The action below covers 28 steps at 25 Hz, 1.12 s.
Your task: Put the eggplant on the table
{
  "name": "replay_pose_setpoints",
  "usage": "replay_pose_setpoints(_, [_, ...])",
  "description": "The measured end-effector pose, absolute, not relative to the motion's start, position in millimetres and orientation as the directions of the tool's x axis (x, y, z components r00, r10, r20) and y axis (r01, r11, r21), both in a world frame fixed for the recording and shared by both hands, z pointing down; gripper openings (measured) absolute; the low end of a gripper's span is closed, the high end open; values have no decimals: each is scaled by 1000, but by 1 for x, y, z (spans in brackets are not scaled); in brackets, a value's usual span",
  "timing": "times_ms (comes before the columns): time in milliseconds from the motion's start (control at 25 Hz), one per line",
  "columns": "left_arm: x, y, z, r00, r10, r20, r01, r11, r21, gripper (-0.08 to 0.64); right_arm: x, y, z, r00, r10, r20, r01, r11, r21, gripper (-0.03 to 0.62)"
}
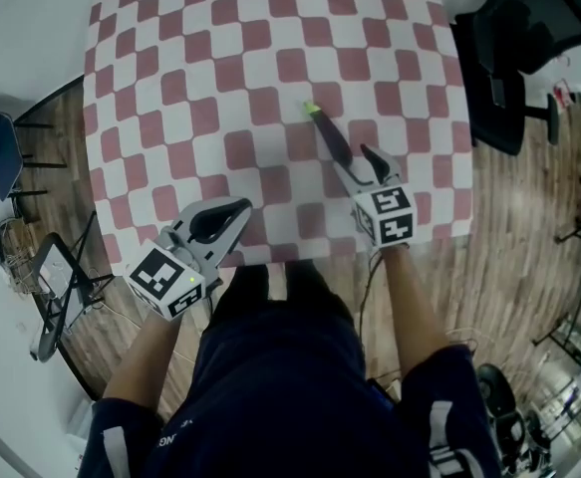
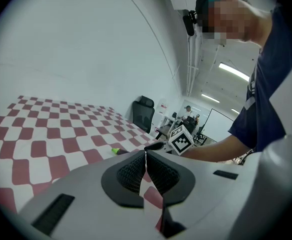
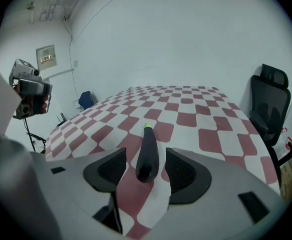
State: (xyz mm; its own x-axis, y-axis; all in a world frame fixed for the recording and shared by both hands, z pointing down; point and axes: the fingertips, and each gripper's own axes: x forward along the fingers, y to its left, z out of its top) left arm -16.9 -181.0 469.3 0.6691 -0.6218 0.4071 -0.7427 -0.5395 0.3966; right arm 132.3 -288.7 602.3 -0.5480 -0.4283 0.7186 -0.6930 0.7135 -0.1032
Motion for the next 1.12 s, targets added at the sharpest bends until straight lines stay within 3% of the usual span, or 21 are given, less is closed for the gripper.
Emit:
replay_pose_setpoints(200, [-30, -175, 451, 674, -636, 376, -738, -559, 377, 32, 118, -269, 560, -592, -442, 674, -683, 719, -129, 243])
replay_pose_setpoints(280, [-36, -176, 442, 676, -644, 357, -736, -570, 366, 32, 113, -261, 543, -610, -443, 657, -678, 721, -143, 186])
replay_pose_setpoints(640, [-57, -170, 400, 698, -663, 270, -714, -621, 323, 32, 97, -220, 461, -661, -503, 556, -685, 708, -174, 80])
replay_pose_setpoints(1120, [-61, -151, 355, 740, -650, 171, -669, -690, 276, 32, 74, -176, 378, -710, -560, 427, -671, 722, -171, 31])
